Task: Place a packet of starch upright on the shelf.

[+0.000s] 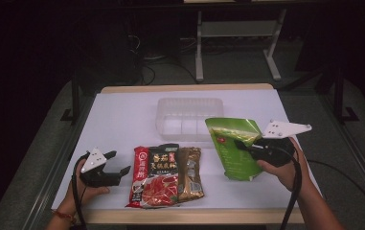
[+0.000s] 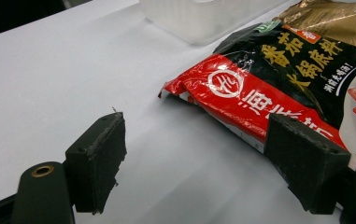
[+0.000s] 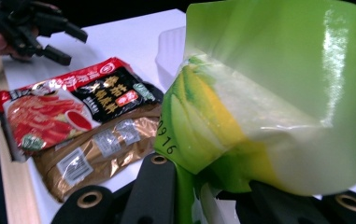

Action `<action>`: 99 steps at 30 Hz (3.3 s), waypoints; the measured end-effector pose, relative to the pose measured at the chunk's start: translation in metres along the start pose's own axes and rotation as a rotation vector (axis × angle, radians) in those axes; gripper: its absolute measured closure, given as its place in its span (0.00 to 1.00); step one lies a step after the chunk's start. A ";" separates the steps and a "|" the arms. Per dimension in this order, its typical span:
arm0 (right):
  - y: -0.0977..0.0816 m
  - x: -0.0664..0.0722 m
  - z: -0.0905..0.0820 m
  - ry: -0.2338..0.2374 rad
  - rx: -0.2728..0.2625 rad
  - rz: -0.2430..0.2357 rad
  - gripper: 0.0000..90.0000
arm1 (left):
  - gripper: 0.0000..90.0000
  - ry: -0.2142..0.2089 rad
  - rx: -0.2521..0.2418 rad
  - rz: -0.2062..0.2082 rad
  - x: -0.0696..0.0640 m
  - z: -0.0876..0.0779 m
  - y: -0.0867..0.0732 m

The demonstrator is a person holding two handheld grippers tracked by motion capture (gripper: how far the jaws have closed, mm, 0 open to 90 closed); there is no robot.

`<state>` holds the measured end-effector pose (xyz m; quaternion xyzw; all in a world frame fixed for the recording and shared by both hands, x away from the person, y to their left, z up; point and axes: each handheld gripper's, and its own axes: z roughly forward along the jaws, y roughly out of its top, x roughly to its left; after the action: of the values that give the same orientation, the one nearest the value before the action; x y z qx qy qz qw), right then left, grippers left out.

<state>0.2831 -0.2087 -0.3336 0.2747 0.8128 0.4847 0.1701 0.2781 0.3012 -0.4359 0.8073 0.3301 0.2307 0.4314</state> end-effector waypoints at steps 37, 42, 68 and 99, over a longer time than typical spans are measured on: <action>0.048 -0.011 0.064 -0.241 -0.135 0.058 0.89 | 0.24 -0.017 -0.004 -0.004 0.000 0.002 -0.001; 0.058 -0.016 0.075 -0.271 -0.132 0.048 0.89 | 0.24 -0.017 -0.009 -0.004 0.001 0.001 -0.001; 0.093 -0.045 0.136 -0.446 -0.100 0.092 0.89 | 0.24 -0.031 -0.023 -0.009 0.002 -0.001 -0.001; 0.076 -0.062 0.166 -0.545 -0.087 0.179 0.89 | 0.24 -0.041 -0.015 -0.005 0.002 0.002 -0.002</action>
<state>0.4439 -0.1028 -0.3443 0.4581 0.6881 0.4405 0.3502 0.2799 0.3024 -0.4387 0.8077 0.3217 0.2155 0.4447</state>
